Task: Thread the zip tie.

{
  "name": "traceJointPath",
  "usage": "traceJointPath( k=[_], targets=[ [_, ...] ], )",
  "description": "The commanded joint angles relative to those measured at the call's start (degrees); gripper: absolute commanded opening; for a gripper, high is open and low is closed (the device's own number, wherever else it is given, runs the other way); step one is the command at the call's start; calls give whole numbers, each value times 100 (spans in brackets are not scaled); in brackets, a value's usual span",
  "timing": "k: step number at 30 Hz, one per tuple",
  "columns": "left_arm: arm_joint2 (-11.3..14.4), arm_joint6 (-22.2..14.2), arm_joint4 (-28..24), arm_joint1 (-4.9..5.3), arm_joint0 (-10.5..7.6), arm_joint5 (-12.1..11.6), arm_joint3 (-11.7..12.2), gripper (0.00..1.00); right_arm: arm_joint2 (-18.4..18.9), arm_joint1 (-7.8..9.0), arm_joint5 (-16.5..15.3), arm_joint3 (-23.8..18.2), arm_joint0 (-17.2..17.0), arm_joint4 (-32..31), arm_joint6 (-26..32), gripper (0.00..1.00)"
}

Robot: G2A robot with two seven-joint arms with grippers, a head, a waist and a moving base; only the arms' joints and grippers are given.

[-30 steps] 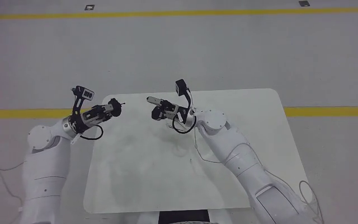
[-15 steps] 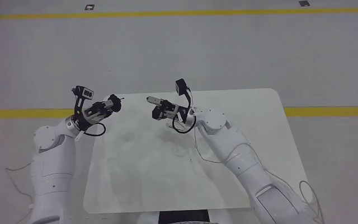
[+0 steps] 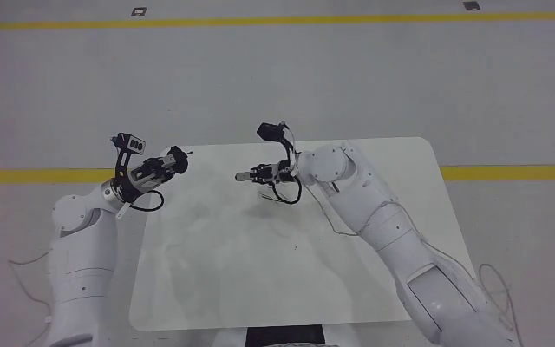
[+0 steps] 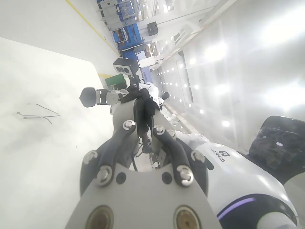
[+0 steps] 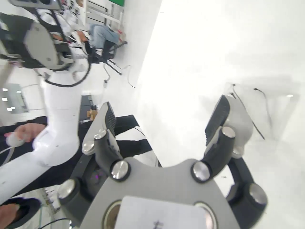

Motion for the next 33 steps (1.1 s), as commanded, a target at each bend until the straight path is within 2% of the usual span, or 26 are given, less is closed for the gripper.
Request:
traceJointPath(
  k=[1, 13, 22, 25, 33],
  targets=[
    [0, 0, 0, 0, 0, 0, 0, 0, -111, -36, -250, 116, 71, 7, -90, 100],
    [0, 0, 0, 0, 0, 0, 0, 0, -197, -46, -213, 210, 106, -102, -75, 100],
    [0, 0, 0, 0, 0, 0, 0, 0, -792, -251, -190, 1080, 821, -669, 153, 100],
    [0, 0, 0, 0, 0, 0, 0, 0, -1007, -372, -451, 1366, 898, -550, 157, 100],
    [0, 0, 0, 0, 0, 0, 0, 0, -1040, -398, -464, 1445, 910, -530, 102, 100]
  ],
)
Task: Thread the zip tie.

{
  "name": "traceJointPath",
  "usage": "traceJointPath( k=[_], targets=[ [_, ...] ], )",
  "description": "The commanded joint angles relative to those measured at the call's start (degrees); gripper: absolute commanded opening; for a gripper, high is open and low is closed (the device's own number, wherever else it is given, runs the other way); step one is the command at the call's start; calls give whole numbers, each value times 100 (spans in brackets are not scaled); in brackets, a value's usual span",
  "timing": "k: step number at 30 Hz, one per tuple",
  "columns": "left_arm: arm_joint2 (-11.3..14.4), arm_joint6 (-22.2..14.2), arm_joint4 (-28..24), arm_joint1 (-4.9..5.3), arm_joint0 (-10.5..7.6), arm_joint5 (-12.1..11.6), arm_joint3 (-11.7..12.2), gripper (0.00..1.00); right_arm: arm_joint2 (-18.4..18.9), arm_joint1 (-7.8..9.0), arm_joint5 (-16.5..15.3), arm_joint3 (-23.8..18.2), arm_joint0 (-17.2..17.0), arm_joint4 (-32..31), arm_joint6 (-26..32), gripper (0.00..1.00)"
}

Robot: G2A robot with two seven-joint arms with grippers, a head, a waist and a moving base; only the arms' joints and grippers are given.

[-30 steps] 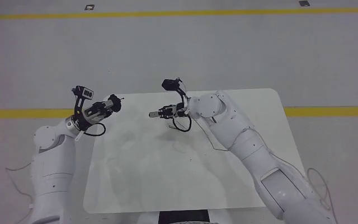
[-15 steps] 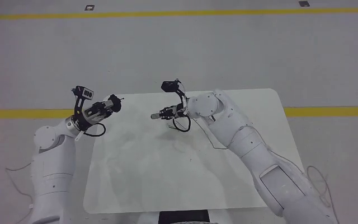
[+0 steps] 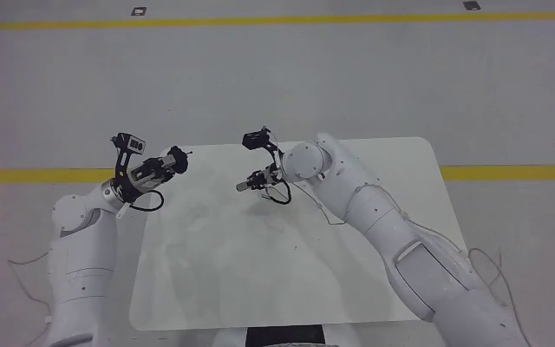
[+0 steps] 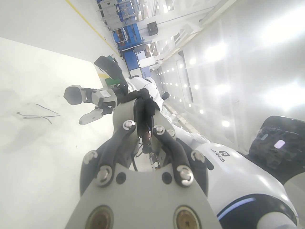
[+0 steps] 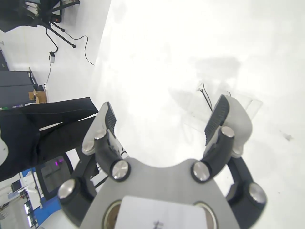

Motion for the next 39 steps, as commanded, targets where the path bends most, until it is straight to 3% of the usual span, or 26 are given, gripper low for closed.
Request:
traceJointPath(
  k=[1, 14, 21, 26, 34, 39],
  targets=[
    [0, 0, 0, 0, 0, 0, 0, 0, 0, 0, 0, 0, 0, 0, 0, 100],
    [0, 0, 0, 0, 0, 0, 0, 0, -14, 3, -7, -12, -32, -44, -48, 100],
    [0, 0, 0, 0, 0, 0, 0, 0, -352, -9, -628, 49, 154, -739, 397, 100],
    [0, 0, 0, 0, 0, 0, 0, 0, -606, -138, -1003, 431, 393, -997, 369, 100],
    [0, 0, 0, 0, 0, 0, 0, 0, -961, -504, -1285, 1541, 678, -1118, -180, 100],
    [0, 0, 0, 0, 0, 0, 0, 0, -971, -520, -1285, 1570, 685, -1113, -197, 100]
  ],
)
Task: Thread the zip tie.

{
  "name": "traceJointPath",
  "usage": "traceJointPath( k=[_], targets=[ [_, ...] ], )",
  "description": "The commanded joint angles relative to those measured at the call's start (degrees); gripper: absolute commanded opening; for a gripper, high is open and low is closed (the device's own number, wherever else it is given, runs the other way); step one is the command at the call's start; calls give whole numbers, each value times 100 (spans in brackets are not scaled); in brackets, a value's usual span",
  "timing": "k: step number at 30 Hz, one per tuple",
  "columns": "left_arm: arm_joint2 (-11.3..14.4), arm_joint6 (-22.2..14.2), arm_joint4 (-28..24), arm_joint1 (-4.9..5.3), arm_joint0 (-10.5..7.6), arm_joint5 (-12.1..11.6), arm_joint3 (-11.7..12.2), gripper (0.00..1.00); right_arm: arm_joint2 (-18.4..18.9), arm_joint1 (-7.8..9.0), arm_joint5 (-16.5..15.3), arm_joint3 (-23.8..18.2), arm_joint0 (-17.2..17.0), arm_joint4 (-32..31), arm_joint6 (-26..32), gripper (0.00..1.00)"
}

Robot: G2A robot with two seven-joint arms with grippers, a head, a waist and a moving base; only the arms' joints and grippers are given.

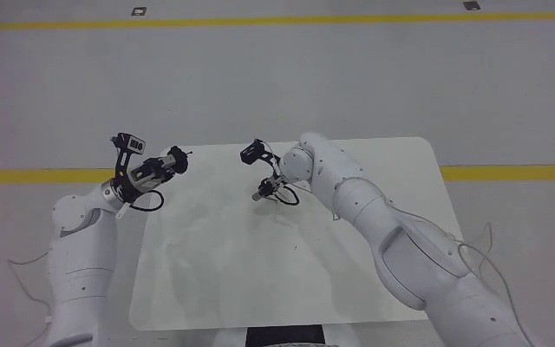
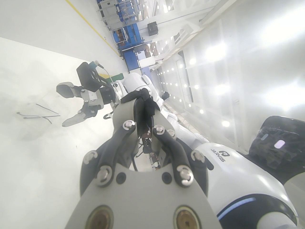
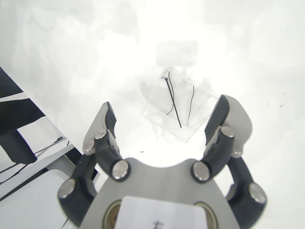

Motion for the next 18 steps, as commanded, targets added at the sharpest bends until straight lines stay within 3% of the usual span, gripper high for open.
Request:
traceJointPath(
  k=[1, 10, 18],
  targets=[
    [0, 0, 0, 0, 0, 0, 0, 0, 1, 2, 1, -3, -1, 0, 2, 100],
    [0, 0, 0, 0, 0, 0, 0, 0, -5, 3, 9, -7, -19, -17, -17, 100],
    [0, 0, 0, 0, 0, 0, 0, 0, -129, 3, 491, -262, -109, -552, 126, 100]
  ],
)
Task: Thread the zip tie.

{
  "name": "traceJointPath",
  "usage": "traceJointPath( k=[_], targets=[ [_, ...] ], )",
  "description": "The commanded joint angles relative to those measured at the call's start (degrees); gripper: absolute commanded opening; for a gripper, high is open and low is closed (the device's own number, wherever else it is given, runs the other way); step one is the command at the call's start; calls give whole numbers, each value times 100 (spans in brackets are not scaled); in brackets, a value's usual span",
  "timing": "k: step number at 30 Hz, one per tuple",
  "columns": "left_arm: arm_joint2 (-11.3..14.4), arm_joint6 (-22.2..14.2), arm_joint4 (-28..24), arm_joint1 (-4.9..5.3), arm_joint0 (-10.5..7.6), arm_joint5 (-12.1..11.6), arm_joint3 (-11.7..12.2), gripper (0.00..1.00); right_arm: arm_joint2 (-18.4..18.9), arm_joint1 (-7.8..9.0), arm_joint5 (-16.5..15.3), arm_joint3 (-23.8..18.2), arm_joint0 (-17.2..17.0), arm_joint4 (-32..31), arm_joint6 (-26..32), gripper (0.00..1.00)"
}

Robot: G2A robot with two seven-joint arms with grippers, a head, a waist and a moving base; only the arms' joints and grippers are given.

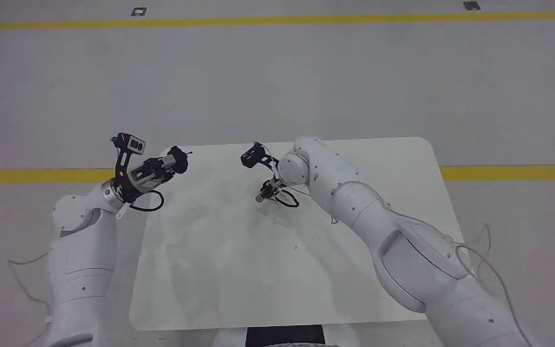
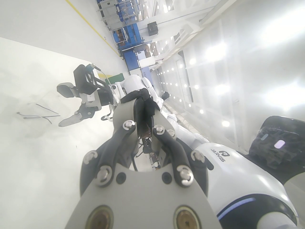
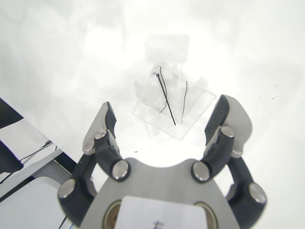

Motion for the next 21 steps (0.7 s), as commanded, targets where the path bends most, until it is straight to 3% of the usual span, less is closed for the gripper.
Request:
traceJointPath(
  k=[1, 2, 3, 4, 5, 6, 12, 21],
  targets=[
    [0, 0, 0, 0, 0, 0, 0, 0, 0, -3, 54, -37, -11, -51, 19, 100],
    [0, 0, 0, 0, 0, 0, 0, 0, 0, -5, 64, -52, -15, -78, 16, 100],
    [0, 0, 0, 0, 0, 0, 0, 0, -10, -8, 88, -62, -16, -135, 20, 91],
    [0, 0, 0, 0, 0, 0, 0, 0, -8, -12, 101, -69, -21, -152, 18, 80],
    [0, 0, 0, 0, 0, 0, 0, 0, -8, -16, 112, -73, -20, -176, 18, 53],
    [0, 0, 0, 0, 0, 0, 0, 0, -18, -22, 131, -74, -14, -229, 31, 46],
    [0, 0, 0, 0, 0, 0, 0, 0, -25, -54, 192, -59, 1, -373, 79, 28],
    [0, 0, 0, 0, 0, 0, 0, 0, -69, -127, 203, 85, -44, -581, 17, 23]
  ],
)
